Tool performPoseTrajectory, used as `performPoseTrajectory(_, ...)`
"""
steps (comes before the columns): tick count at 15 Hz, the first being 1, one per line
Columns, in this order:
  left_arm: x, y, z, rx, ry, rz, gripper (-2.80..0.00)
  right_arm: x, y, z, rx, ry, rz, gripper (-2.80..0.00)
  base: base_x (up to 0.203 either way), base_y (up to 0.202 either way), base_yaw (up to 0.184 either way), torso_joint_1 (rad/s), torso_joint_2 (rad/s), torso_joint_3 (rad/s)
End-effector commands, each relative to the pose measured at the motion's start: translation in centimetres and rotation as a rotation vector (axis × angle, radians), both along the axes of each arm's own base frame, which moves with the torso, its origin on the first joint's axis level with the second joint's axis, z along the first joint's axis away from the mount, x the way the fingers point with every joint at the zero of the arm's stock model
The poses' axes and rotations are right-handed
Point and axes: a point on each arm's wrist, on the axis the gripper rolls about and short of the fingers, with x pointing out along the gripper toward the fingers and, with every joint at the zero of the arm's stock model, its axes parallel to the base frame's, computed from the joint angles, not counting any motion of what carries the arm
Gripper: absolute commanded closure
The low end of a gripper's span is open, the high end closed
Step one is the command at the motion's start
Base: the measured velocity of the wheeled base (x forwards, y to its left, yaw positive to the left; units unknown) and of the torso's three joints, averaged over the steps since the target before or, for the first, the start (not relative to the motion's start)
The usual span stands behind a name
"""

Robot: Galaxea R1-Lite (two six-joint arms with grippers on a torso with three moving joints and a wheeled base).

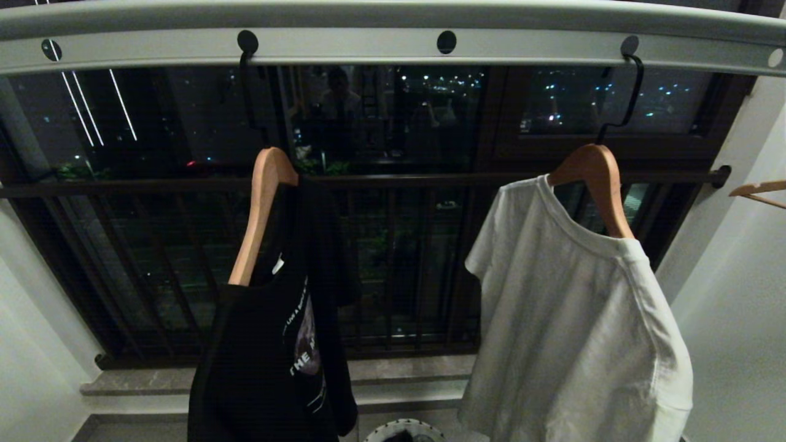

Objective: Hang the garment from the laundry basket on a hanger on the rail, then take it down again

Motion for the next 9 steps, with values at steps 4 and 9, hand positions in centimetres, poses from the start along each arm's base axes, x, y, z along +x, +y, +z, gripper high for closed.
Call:
performPoseTrajectory(4,0.02,0.00,-0.08,0.000,0.002,0.000,0.00,0.01,0.00,0.01,0.000,0.001,0.000,0.00,0.000,0.000,0.000,0.000,0.00,0.000)
performPoseTrajectory(9,0.02,0.00,-0.08,0.000,0.002,0.000,0.00,0.01,0.00,0.01,0.000,0.001,0.000,0.00,0.000,0.000,0.000,0.000,0.00,0.000)
